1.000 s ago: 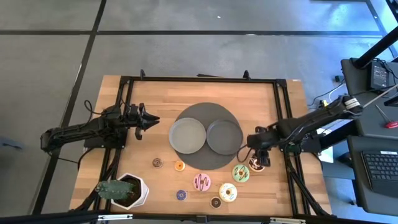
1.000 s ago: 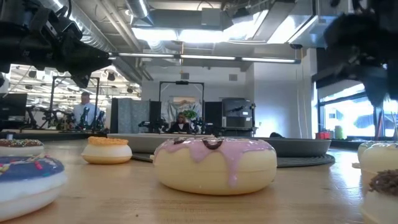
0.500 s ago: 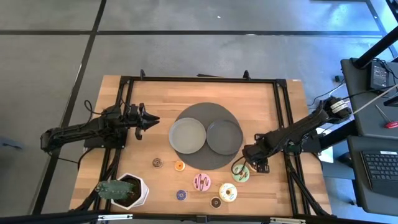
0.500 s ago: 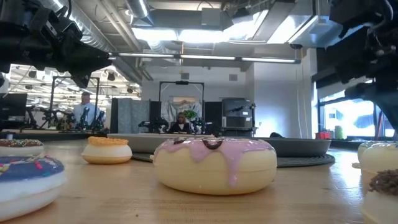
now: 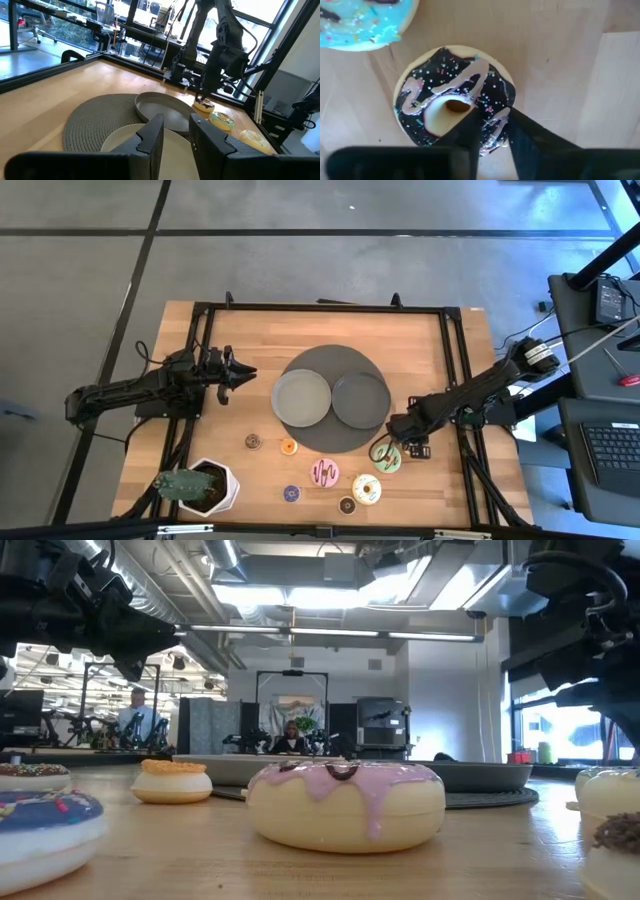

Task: Pick & Place donuts
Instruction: Put the large black donut on the black plate

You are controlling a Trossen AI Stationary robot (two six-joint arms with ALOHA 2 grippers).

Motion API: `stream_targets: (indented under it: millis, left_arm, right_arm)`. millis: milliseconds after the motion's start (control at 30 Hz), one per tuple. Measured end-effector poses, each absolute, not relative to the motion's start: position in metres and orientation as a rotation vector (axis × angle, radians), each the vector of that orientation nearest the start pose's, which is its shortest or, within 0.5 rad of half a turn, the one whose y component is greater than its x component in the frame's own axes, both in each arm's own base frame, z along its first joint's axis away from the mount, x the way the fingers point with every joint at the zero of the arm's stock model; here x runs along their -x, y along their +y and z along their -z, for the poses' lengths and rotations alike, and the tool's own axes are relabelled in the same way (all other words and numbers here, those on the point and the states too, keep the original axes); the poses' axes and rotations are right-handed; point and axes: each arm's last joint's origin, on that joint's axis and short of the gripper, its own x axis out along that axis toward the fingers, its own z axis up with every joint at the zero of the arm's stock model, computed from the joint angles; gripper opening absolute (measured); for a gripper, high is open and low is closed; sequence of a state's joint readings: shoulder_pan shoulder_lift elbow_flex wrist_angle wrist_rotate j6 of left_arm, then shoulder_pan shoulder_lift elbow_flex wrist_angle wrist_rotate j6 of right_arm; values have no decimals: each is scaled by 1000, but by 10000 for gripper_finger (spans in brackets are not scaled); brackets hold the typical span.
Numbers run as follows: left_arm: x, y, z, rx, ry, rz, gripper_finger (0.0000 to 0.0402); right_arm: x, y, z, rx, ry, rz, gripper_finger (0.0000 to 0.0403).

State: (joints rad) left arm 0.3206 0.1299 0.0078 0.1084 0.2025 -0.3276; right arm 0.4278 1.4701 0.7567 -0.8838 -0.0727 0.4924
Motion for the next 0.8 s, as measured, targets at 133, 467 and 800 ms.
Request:
stream_targets:
  millis: [133, 467, 800]
  left_arm:
    - [-101, 27, -166, 331, -7, -119, 88]
    - [-101, 27, -166, 331, -6, -119, 88]
    - [-101, 28, -166, 331, -7, -119, 88]
  right_arm:
    - [-192, 90, -158, -104, 1633, 5, 35]
    - [-206, 88, -206, -102, 1548, 109, 34]
    - [-259, 44, -256, -19, 1224, 56, 17]
